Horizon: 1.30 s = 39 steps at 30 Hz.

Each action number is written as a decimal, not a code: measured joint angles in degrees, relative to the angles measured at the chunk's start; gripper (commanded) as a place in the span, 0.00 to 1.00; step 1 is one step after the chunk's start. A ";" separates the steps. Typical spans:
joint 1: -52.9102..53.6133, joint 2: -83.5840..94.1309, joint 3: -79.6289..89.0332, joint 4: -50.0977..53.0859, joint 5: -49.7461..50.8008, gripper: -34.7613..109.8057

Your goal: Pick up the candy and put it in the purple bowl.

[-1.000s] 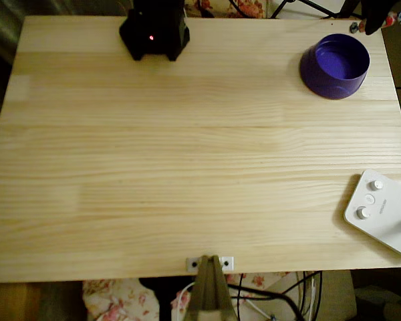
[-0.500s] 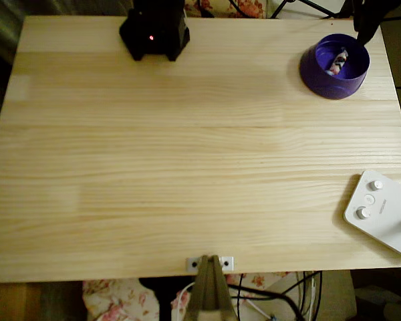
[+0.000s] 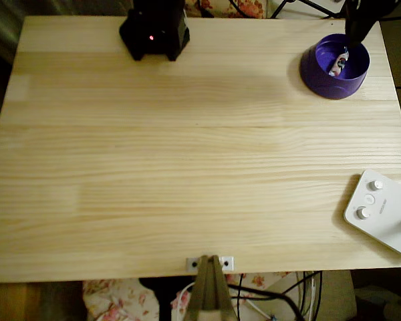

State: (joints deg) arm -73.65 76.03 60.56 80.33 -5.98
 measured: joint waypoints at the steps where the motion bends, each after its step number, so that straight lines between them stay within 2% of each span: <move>1: 0.79 0.35 0.00 0.70 -0.62 0.26; 14: 8.53 11.43 3.69 5.01 -7.56 0.24; 22: 17.49 21.01 13.36 13.89 -11.87 0.24; 26: 24.87 29.00 23.91 13.62 -20.48 0.24; 30: 33.31 38.41 34.19 8.96 -26.81 0.24; 36: 44.56 46.49 41.92 5.01 -26.89 0.24; 39: 50.45 47.29 44.30 4.39 -21.27 0.24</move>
State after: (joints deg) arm -23.20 123.31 104.85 84.73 -27.25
